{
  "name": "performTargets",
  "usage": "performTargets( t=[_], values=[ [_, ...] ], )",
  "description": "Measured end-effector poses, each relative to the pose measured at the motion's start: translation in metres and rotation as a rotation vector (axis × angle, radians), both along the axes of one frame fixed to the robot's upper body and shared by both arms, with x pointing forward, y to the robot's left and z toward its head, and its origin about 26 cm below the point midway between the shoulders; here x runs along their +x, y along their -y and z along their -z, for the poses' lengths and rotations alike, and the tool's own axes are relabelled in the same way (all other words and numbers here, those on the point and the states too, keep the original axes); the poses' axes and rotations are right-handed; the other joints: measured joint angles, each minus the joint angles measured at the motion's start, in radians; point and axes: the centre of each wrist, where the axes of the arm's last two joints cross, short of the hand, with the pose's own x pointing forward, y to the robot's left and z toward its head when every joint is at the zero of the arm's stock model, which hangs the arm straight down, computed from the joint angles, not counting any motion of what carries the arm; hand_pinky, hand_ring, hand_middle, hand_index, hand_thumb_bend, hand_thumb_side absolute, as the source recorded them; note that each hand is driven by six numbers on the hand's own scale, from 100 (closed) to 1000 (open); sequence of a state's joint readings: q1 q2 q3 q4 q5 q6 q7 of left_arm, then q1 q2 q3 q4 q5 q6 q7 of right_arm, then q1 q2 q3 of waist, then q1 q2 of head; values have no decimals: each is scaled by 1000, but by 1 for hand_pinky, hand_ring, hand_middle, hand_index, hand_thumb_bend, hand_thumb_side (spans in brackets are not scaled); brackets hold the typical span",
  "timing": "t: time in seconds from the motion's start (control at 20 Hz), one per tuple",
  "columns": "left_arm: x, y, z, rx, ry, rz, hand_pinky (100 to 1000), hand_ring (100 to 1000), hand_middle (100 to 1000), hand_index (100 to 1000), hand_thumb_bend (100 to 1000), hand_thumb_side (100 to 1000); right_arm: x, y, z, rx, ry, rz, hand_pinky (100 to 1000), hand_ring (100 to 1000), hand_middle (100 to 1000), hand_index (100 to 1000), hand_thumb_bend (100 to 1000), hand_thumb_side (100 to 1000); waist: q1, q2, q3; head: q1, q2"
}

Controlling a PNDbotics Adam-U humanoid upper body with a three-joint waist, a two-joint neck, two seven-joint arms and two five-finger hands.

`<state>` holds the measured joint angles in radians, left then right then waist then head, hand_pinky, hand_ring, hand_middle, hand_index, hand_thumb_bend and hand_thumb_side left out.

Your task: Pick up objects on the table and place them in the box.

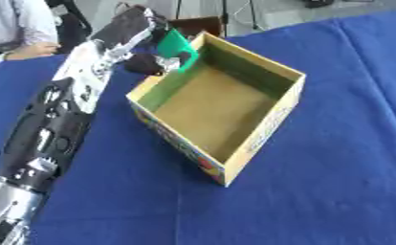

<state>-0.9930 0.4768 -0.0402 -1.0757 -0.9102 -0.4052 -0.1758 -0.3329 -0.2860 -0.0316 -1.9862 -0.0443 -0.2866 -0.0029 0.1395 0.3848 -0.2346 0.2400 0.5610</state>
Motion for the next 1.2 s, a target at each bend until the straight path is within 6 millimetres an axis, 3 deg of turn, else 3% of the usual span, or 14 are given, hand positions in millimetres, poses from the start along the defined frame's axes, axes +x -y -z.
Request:
performTargets(
  t=[0.25,0.35,0.8,0.9,1.1,1.2],
  values=[
    [6,16,20,-1,-102,118,244,300,328,464,298,698,0,0,-1,24,19,23,983,920,712,856,100,844,-3,3,0,-2,0],
    [7,16,22,-4,-128,155,257,315,331,471,340,693,0,0,-1,31,20,31,982,916,710,855,100,838,-3,3,0,-3,0],
    [11,5,24,-40,-196,268,265,325,329,470,338,700,1,-2,-3,80,68,58,983,913,701,848,100,820,-3,3,0,-3,0],
    [11,4,24,-42,-204,271,284,342,342,490,378,714,1,-2,-3,75,69,60,984,913,701,848,100,822,-2,3,0,-4,0],
    [9,0,22,-17,-204,247,440,507,549,751,697,750,1,-3,-3,70,62,58,984,913,701,848,100,820,-1,3,4,-5,0],
    [8,0,21,8,-199,233,464,538,589,786,745,759,1,-3,-3,69,59,59,985,914,701,847,100,820,-1,3,5,-6,0]
  ],
)
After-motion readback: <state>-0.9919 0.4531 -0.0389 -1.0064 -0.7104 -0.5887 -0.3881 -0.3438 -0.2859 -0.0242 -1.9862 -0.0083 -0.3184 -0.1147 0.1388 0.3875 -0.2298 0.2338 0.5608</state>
